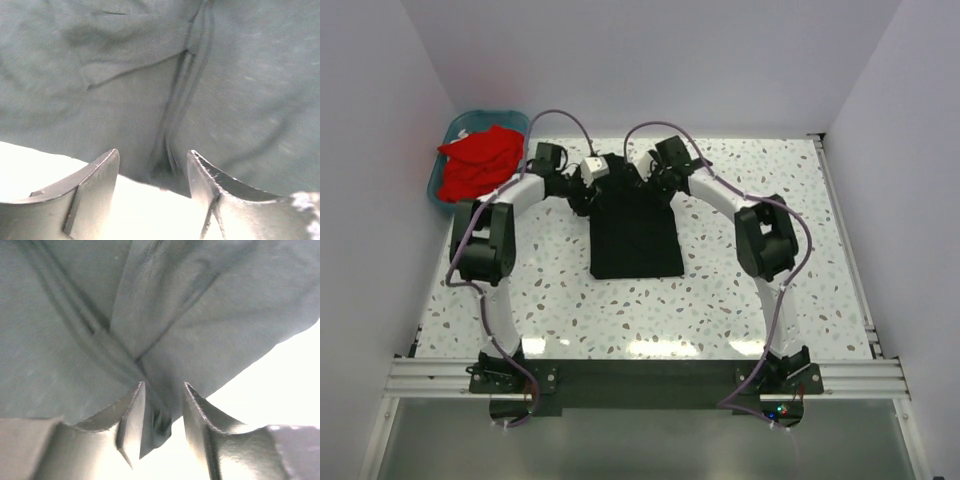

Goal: Fold and stack the t-shirts
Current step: Fold the tshirt

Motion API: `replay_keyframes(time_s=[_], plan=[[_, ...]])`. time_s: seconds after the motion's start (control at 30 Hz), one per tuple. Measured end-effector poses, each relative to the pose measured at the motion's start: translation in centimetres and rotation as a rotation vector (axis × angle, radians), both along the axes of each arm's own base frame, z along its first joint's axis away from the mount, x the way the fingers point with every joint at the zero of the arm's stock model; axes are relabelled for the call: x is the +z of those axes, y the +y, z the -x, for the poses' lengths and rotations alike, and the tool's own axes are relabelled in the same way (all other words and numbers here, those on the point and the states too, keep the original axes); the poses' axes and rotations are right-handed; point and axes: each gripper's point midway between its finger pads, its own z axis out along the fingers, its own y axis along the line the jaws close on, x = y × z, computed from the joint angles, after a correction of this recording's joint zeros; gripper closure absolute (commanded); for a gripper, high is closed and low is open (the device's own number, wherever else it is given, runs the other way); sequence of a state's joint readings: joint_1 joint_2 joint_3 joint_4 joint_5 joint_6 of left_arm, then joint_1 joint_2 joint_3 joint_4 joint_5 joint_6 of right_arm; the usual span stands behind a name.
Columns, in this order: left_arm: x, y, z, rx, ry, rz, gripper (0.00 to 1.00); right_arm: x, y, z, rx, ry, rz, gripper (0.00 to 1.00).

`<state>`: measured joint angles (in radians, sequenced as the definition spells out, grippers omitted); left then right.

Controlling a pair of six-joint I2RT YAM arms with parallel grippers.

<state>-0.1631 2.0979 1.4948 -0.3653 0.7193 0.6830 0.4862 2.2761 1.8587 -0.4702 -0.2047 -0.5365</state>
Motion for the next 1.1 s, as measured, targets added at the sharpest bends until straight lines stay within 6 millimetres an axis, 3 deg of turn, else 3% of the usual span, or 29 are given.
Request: replay_keyframes(time_s=[0.07, 0.17, 0.27, 0.37, 0.47, 0.57, 0.67, 0.8, 0.97, 1.1], plan=[[2.2, 1.1, 1.0, 0.021, -0.019, 0.029, 0.33, 1.9, -0.4, 0.6, 0.009, -0.017, -0.004, 0.50], [6.6, 2.4, 2.7, 0.016, -0.108, 0.052, 0.32, 6.4, -1.4, 2.4, 0.054, -0.065, -0.015, 0.48], [11.0, 2.1, 5.3, -0.057, -0.237, 0.050, 0.32, 10.6, -2.5, 5.5, 0.123, -0.107, -0.031, 0.50], [12.1, 0.9, 9.3, -0.159, -0.308, 0.038, 0.31, 12.5, -3.7, 9.4, 0.201, -0.110, -0.040, 0.56], [9.3, -0.1, 14.1, -0.251, -0.274, 0.012, 0.31, 11.0, -4.8, 13.3, 0.264, -0.053, -0.026, 0.62], [5.0, -0.8, 18.9, -0.334, -0.197, -0.030, 0.30, 7.0, -5.6, 17.0, 0.315, 0.062, 0.009, 0.62], [2.3, -1.5, 22.0, -0.400, -0.153, -0.069, 0.30, 3.0, -6.1, 20.5, 0.355, 0.167, 0.053, 0.62], [0.7, -1.5, 22.9, -0.417, -0.154, -0.111, 0.30, 0.6, -5.9, 23.0, 0.401, 0.217, 0.082, 0.61], [0.3, -1.4, 21.9, -0.406, -0.199, -0.144, 0.30, 0.3, -5.2, 22.0, 0.413, 0.167, 0.075, 0.59], [-1.2, -1.2, 21.5, -0.399, -0.186, -0.178, 0.31, -1.5, -5.3, 22.1, 0.426, 0.167, 0.099, 0.59]])
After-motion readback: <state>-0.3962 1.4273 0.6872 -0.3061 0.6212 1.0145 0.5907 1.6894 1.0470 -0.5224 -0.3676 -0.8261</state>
